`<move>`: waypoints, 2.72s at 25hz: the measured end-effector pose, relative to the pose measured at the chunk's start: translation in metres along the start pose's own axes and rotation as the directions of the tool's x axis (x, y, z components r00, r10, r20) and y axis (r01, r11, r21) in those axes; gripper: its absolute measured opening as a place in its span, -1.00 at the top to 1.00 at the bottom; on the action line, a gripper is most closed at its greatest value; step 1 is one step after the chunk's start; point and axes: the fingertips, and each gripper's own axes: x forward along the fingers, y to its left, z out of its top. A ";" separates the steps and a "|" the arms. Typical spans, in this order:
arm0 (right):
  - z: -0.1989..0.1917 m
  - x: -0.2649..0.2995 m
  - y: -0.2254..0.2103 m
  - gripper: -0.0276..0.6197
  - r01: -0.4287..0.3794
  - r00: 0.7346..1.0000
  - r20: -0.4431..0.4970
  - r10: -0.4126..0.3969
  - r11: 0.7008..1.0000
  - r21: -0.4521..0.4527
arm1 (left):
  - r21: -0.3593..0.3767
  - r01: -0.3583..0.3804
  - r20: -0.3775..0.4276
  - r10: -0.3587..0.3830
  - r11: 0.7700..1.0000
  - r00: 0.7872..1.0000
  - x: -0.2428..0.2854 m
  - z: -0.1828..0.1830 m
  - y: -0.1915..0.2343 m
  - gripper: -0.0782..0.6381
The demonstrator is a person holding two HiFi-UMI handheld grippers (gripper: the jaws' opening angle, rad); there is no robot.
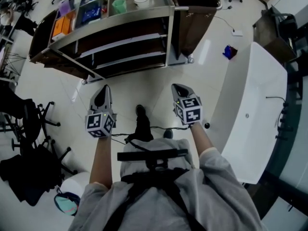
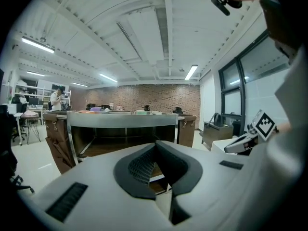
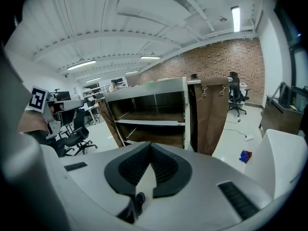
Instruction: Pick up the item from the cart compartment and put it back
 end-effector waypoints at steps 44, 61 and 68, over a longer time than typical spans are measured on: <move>0.257 0.167 -0.031 0.89 -0.141 0.990 0.011 0.143 0.983 -0.117 | 0.317 0.701 -0.383 -0.590 0.639 0.711 0.330 0.191 -0.023 0.11; 0.268 0.173 -0.041 0.89 -0.146 0.989 0.003 0.148 0.982 -0.117 | 0.341 0.900 -0.805 -0.410 0.272 0.429 0.438 0.160 -0.043 -0.42; 0.270 0.178 -0.053 0.89 -0.134 0.991 0.000 0.135 0.986 -0.104 | 0.284 0.934 -0.883 -0.320 0.219 0.343 0.456 0.134 -0.046 -0.47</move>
